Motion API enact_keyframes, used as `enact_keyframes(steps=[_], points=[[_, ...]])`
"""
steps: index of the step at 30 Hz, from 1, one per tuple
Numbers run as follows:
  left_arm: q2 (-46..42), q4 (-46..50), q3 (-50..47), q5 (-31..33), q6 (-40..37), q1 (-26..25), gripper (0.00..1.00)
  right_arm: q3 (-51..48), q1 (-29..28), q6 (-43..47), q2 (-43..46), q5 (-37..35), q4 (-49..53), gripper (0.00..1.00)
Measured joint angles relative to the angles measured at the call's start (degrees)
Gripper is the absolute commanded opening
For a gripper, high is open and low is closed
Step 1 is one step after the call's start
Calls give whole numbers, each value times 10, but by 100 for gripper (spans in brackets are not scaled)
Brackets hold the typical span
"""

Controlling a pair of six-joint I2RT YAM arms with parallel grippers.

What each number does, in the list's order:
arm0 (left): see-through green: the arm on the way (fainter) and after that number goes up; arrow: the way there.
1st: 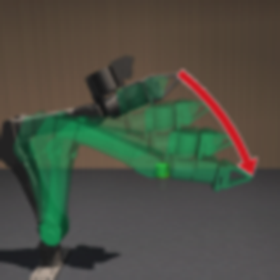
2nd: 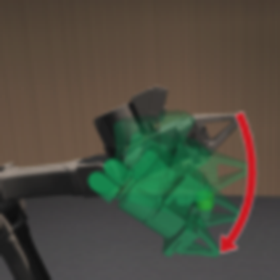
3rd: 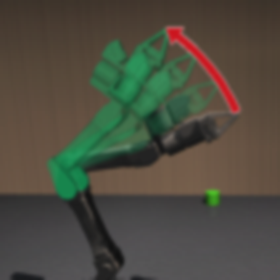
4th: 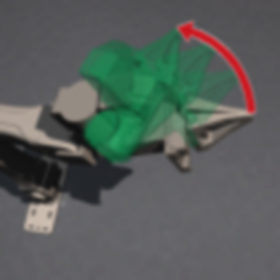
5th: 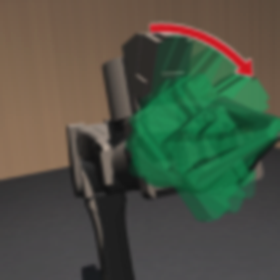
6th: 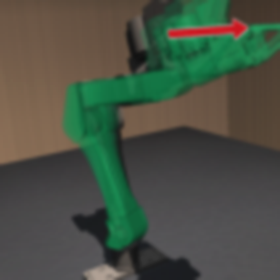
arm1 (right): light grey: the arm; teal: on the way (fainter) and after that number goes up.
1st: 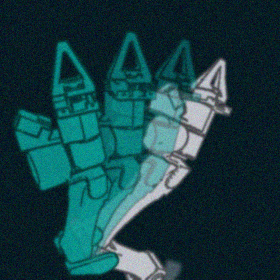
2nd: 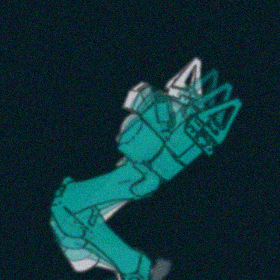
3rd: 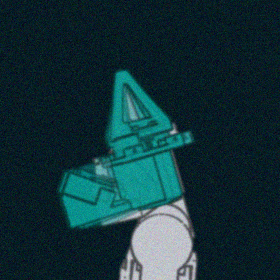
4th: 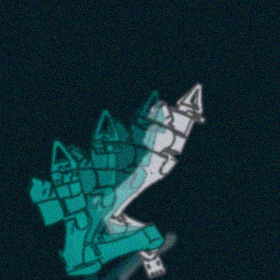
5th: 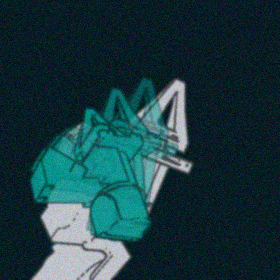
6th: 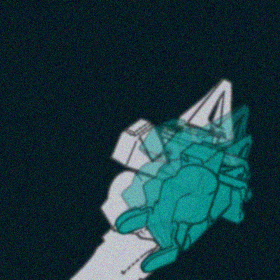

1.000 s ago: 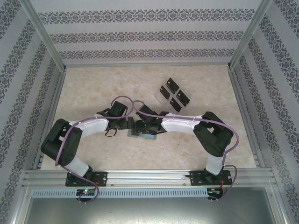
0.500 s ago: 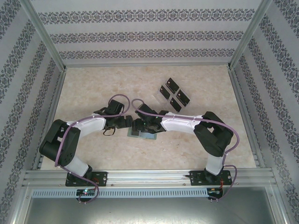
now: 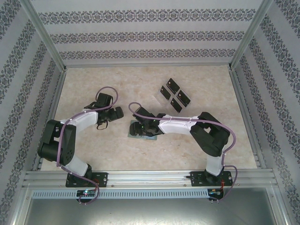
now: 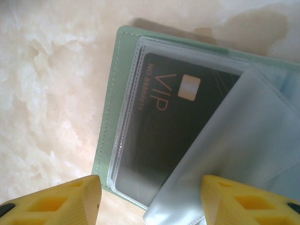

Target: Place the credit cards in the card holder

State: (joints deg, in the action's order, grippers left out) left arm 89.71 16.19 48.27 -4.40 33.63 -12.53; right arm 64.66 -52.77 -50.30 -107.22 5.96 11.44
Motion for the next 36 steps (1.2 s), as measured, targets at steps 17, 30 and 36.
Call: enact_keyframes(steps=[17,30,36], points=[[0,6,4,-1,11,3,100,94,0,6,-49,17,-3,59],[0,14,9,-7,10,3,100,123,2,47,47,10,25,61],[0,14,9,-48,4,2,100,25,47,53,161,-8,25,61]])
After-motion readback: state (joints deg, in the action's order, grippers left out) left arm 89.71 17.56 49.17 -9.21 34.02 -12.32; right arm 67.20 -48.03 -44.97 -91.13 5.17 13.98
